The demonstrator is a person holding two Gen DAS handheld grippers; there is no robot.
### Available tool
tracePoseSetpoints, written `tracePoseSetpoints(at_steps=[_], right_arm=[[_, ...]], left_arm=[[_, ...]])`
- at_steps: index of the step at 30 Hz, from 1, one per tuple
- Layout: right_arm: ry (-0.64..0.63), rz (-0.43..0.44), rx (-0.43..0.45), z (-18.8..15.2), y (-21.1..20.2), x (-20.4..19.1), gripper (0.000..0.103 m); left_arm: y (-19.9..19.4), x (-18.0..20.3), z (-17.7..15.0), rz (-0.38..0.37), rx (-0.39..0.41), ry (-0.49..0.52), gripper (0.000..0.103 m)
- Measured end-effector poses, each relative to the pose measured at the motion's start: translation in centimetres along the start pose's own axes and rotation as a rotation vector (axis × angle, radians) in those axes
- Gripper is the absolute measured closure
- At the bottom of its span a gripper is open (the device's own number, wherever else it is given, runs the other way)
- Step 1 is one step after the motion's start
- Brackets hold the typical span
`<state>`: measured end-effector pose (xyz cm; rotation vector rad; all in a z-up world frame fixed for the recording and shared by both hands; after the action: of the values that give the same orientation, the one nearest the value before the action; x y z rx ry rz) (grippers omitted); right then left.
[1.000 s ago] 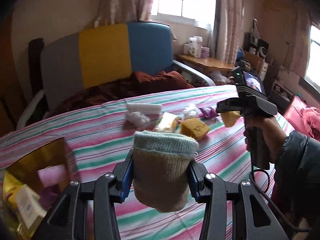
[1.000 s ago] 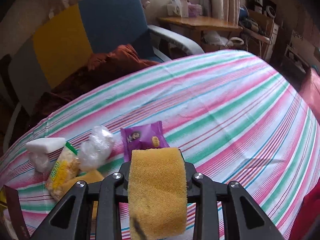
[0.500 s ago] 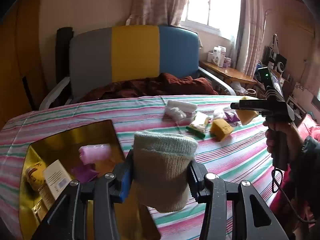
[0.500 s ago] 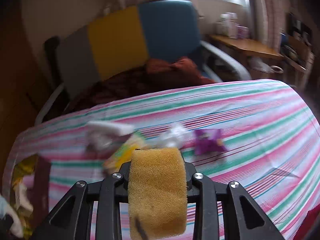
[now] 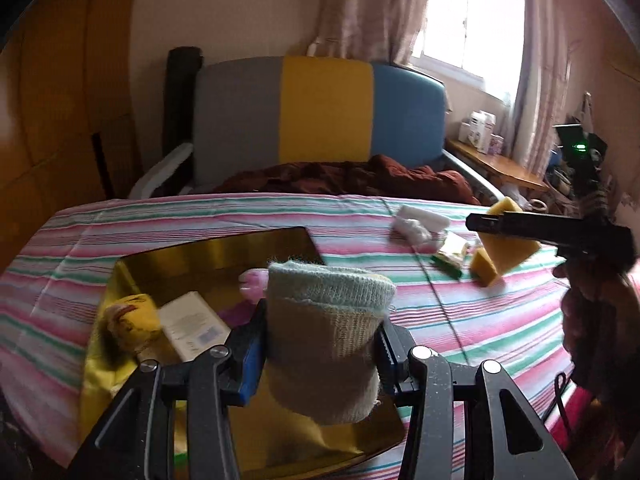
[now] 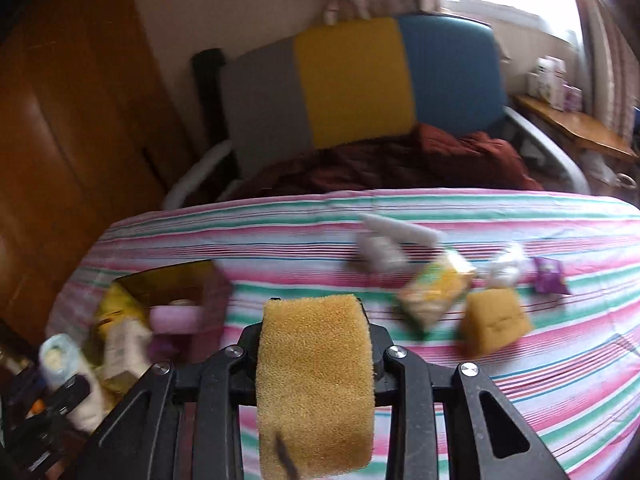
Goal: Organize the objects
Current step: 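Carry the sock and sponge over the gold tray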
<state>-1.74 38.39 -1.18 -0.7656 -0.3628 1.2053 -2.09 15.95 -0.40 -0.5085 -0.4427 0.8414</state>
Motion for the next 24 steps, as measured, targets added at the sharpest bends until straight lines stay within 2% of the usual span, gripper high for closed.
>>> tracePoseSetpoints(at_steps=[5, 12, 17, 24], right_arm=[[-0.045, 0.105, 0.018, -1.2, -1.5, -5.4, 0.072], [-0.101, 0.183, -0.012, -3.8, -1.3, -11.0, 0.071], [-0.164, 0.191, -0.038, -6.2, -1.0, -14.0, 0.071], [-0.219, 0.166, -0.032, -7.6, -1.0, -15.4, 0.071]], left_arm=[[-1.9, -2.2, 0.0, 0.069, 0.028, -0.013, 0.056], [-4.4, -4.7, -0.4, 0.127, 0.058, -0.046, 0.055], [-4.8, -6.1, -1.3, 0.142, 0.051, -0.073, 0.055], [-4.3, -7.7, -1.8, 0.165, 0.036, -0.109, 0.055]])
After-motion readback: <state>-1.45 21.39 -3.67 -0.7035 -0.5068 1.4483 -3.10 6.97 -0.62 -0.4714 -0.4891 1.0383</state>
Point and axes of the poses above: each gripper's, at about its wrist camera, not at the fingertips, and y roughly the way its jaws point, x to its right, z to its top, the point moved 3 cm from there along y, roughly the way its jaws point, and after that the axes turned 9 degrees about -z, right-handed, at the moved point
